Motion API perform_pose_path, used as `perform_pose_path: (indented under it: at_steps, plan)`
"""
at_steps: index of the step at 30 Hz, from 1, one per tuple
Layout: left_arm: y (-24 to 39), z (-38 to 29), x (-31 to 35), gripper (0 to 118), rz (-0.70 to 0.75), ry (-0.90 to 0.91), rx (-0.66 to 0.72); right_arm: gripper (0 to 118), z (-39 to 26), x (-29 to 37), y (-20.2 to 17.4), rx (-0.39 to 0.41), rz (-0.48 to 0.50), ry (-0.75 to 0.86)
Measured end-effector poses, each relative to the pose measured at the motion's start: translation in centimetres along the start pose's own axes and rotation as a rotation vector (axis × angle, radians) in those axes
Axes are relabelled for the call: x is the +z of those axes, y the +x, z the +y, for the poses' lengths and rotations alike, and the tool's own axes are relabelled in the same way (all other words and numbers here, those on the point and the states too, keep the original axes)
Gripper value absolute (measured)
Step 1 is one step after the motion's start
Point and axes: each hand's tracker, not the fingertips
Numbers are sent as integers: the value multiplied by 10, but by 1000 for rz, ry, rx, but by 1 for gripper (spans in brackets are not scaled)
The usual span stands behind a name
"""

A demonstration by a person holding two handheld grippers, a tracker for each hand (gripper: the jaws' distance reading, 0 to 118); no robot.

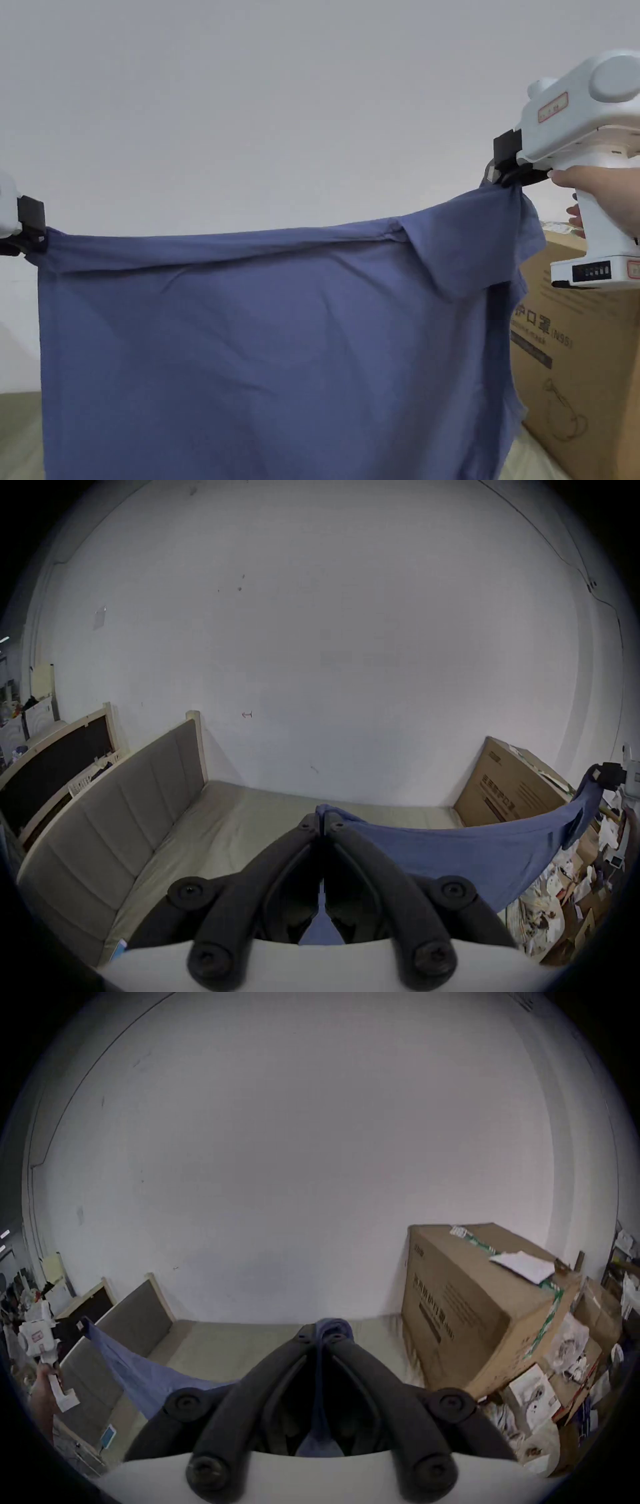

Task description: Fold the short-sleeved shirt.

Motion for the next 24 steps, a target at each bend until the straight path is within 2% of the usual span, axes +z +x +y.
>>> perform_pose_path:
  at_steps: [7, 13, 16, 18, 21, 24]
  plan:
    - [19, 7, -71, 0, 33, 69, 14, 1, 14, -62, -4, 16, -61, 42]
    - [31, -36, -132, 0, 57, 101, 15, 1, -39, -119, 14, -25, -124, 63]
    - [31, -86, -161, 0, 43, 93, -11, 1, -106, -153, 32, -62, -153, 46]
    - [27, -134, -183, 0, 29, -40, -9, 1, -170, -177, 47, -127, -156, -45]
    - [11, -219, -208, 0, 33, -253, 21, 1, -275, -207, 75, -258, -121, -275]
    - [-17, -310, -213, 0, 28, -517, 72, 1, -386, -208, 95, -323, -118, -509]
